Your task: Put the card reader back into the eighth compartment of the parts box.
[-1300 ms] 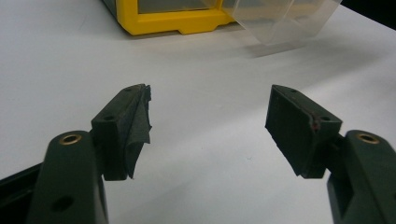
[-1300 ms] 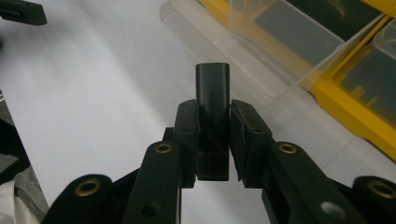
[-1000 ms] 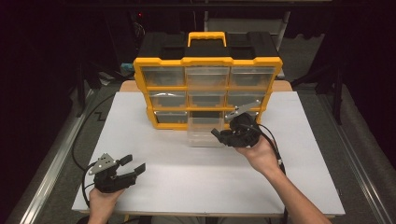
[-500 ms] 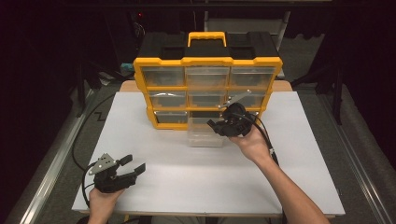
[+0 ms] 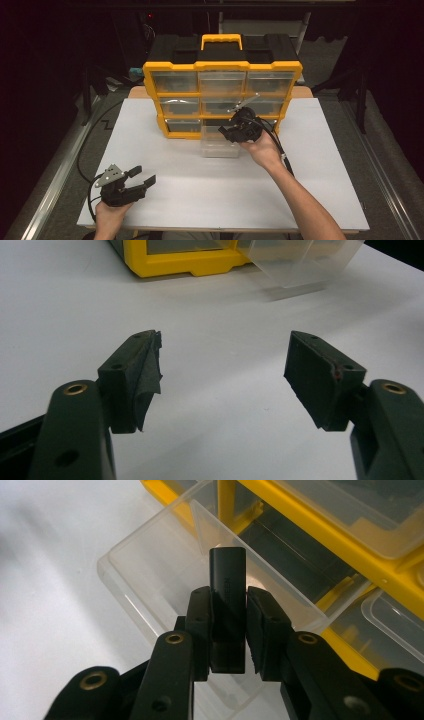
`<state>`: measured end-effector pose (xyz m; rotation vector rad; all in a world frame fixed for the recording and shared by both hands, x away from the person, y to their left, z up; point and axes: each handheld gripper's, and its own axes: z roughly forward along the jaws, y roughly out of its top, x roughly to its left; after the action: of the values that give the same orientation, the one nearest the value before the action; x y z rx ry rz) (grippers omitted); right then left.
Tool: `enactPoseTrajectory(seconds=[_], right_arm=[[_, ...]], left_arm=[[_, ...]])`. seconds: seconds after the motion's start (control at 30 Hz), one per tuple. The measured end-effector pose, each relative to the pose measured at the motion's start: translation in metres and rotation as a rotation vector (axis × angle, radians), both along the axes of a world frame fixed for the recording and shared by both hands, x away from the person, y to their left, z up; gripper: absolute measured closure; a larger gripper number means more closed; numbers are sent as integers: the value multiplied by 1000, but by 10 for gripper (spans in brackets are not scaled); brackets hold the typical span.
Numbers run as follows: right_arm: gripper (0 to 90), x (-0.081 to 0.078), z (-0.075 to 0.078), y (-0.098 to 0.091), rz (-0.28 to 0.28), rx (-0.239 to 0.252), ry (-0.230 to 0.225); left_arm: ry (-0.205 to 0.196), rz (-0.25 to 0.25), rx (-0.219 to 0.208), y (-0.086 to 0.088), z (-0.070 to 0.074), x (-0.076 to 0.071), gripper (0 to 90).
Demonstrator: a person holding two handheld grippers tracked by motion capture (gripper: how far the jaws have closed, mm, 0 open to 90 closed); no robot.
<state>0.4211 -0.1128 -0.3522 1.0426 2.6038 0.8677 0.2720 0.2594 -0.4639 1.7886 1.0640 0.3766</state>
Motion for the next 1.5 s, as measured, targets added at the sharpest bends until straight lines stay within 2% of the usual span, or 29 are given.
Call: enactPoseTrajectory(seconds=[0.4, 0.63, 0.73, 0.93, 1.03, 1.07, 1.4, 1.47, 1.5], right_arm=[[728, 6, -9, 4, -8, -21, 33], [644, 5, -10, 3, -9, -13, 28], [622, 3, -8, 1, -10, -9, 20], [576, -4, -4, -6, -10, 12, -26], [566, -7, -3, -11, 10, 21, -57], [562, -9, -3, -12, 0, 26, -48], [538, -18, -2, -24, -16, 59, -67], [533, -20, -2, -28, -6, 62, -87], [530, -21, -2, -28, -17, 66, -76]], left_arm=[[0, -1, -1, 0, 0, 0, 313], [-1, 0, -1, 0, 0, 0, 313], [0, -1, -1, 0, 0, 0, 313], [0, -1, -2, 0, 0, 0, 313], [-2, 0, -2, 0, 0, 0, 313], [0, -2, 1, 0, 0, 0, 313], [2, -1, 0, 0, 0, 0, 313], [2, -1, 1, 0, 0, 1, 313], [3, 0, 0, 0, 0, 1, 313]])
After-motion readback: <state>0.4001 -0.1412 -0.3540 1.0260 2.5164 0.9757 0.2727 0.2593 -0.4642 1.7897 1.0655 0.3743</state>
